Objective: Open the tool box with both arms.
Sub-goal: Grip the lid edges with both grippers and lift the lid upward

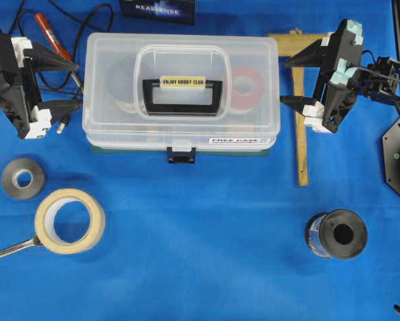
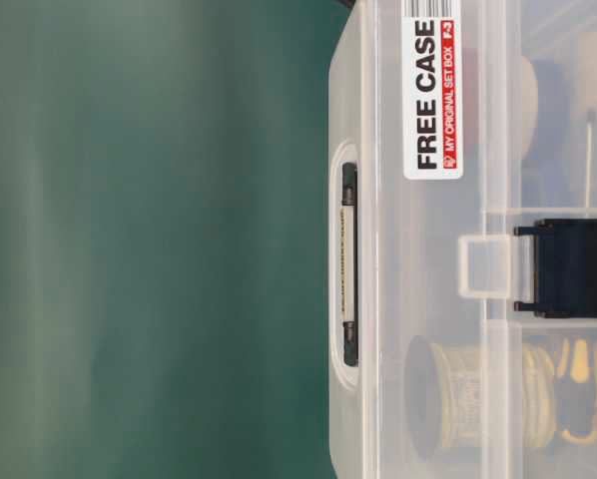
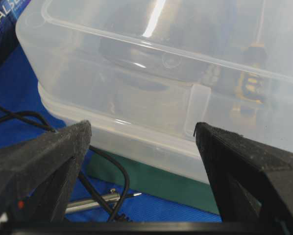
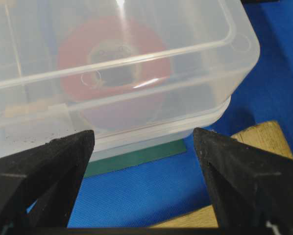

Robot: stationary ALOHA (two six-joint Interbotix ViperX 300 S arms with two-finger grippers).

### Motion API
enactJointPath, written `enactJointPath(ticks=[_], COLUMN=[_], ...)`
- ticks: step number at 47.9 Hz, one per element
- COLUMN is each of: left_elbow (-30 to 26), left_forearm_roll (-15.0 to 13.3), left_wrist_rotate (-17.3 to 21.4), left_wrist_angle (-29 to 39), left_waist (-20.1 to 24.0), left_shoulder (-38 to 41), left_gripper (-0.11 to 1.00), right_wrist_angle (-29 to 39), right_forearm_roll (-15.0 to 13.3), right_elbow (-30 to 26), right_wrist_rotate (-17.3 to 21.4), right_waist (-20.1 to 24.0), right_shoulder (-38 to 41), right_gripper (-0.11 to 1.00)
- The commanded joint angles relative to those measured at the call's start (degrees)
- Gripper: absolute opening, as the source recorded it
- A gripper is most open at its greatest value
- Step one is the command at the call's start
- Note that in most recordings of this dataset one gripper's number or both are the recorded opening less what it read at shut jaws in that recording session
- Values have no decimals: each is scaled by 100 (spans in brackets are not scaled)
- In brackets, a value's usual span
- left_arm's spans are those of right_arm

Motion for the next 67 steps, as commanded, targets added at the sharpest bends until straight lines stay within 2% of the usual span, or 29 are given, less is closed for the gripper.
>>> enactJointPath(ticks=[1,28,48,67], left_elbow=[-299,-378,-378,-413], left_forearm_roll=[0,0,0,-9], left_wrist_rotate=[-26,-9,0,0], left_wrist_angle=[-97,-97,-123,-360], left_waist=[-132,-141,475,580], left_shoulder=[-70,-563,-914,-905], left_gripper=[87,87,87,87], right_wrist_angle=[18,431,404,202], right_forearm_roll=[26,0,-18,-18], right_elbow=[-308,-624,-650,-677], right_wrist_rotate=[26,9,-18,-44], right_waist=[202,229,-88,-255], right_shoulder=[-26,-492,-782,-791], right_gripper=[84,84,84,84])
